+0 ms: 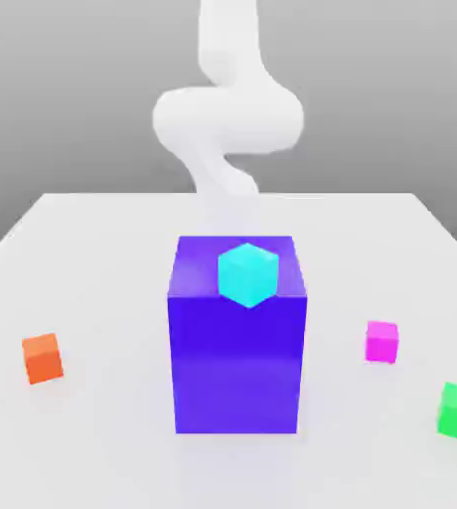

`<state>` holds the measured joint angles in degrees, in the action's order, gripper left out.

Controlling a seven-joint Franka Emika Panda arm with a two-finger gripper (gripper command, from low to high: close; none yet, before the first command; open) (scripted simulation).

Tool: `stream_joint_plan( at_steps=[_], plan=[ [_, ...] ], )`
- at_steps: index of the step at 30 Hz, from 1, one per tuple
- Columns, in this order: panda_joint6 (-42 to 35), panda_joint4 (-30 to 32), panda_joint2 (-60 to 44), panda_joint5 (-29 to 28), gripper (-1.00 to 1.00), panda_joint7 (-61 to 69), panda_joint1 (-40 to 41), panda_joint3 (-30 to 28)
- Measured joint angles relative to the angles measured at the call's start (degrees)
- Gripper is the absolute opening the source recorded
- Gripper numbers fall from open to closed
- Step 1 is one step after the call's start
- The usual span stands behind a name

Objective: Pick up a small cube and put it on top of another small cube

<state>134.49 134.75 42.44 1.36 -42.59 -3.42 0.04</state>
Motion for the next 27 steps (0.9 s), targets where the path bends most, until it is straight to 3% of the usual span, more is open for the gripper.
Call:
stream_joint_plan(
  at_steps=[18, 27],
  plan=[
    [19.48, 21.38, -24.56, 7.19, 0.00, 21.33, -24.09, 6.25],
    [29.44, 32.09, -36.49, 4.90, 0.00, 27.55, -32.54, 12.97]
  ],
)
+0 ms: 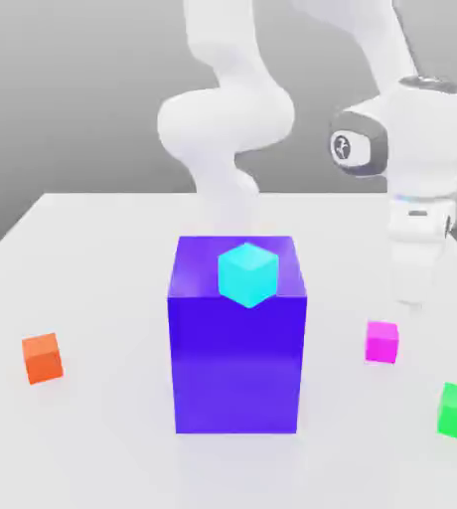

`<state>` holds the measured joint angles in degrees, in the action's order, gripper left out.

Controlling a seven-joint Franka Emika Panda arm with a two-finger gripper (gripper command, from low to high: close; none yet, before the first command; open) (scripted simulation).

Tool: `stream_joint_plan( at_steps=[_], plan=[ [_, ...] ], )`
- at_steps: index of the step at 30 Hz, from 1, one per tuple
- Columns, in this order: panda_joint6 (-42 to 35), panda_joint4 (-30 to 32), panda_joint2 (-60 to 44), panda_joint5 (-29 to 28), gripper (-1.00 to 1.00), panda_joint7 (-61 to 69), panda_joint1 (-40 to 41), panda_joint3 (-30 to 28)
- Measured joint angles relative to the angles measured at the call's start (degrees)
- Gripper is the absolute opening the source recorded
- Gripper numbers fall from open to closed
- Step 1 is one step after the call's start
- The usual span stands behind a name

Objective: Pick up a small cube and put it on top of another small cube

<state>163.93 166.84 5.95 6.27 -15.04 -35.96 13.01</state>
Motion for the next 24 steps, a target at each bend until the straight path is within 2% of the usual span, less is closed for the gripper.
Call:
stream_joint_plan(
  at_steps=[4, 8, 11, 12, 19, 21, 24],
  plan=[
    [5.14, 1.56, -6.32, -6.26, 0.00, -2.34, -1.10, 0.50],
    [10.91, 0.25, -13.58, -13.90, 0.00, -7.52, -5.71, -6.28],
    [15.41, -0.62, -18.98, -15.32, 0.00, -8.89, -11.09, -11.83],
    [16.46, -0.80, -20.25, -15.37, -1.00, -9.06, -12.17, -12.85],
    [16.46, -0.82, -20.30, -15.51, -1.00, -9.17, -12.28, -12.99],
    [14.24, -0.42, -17.62, -14.85, -1.00, -8.43, -10.26, -10.93],
    [10.01, 0.53, -12.42, -10.83, -1.00, -5.35, -7.64, -7.30]
  ],
)
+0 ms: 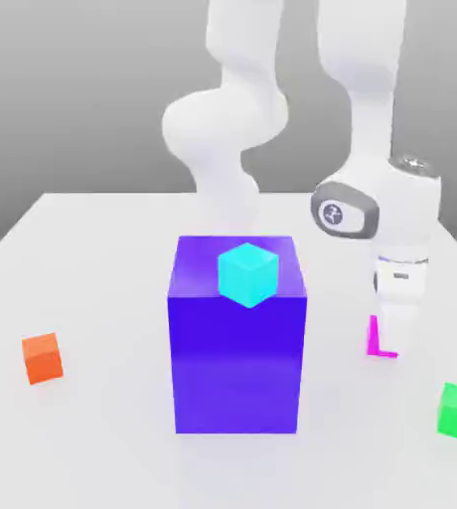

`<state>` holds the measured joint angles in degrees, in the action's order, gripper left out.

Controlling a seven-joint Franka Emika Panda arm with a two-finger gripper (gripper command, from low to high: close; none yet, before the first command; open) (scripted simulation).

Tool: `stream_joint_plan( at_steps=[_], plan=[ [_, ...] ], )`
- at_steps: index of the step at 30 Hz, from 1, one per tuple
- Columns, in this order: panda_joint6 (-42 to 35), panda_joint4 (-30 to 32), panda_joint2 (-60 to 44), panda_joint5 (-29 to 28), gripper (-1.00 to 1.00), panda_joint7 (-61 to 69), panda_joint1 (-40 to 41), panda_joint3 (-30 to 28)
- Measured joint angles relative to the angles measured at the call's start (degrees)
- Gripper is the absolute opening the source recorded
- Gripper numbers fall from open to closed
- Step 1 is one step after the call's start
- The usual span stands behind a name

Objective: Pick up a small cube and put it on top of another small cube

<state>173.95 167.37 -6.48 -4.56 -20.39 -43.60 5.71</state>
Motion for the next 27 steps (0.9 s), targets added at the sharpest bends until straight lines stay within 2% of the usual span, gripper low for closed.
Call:
stream_joint_plan(
  at_steps=[4, 6, 11, 18, 23, 24, 27],
  plan=[
    [-5.80, 1.51, 7.23, 5.01, -1.00, 3.29, -0.97, 0.76],
    [-8.54, -0.23, 8.20, 4.35, -1.00, 2.81, -0.27, 0.15],
    [-15.14, -9.85, 5.19, 2.08, -1.00, 1.43, 2.26, -1.56],
    [-24.23, -24.34, -0.26, 3.55, -1.00, 2.76, 5.03, -2.74],
    [-17.50, -26.75, -9.43, 2.93, -1.00, 2.37, 5.16, -3.16],
    [-16.54, -26.84, -10.47, 2.78, 1.00, 2.25, 5.08, -3.28],
    [-16.54, -26.84, -10.47, 2.78, 1.00, 2.25, 5.08, -3.28]
  ],
)
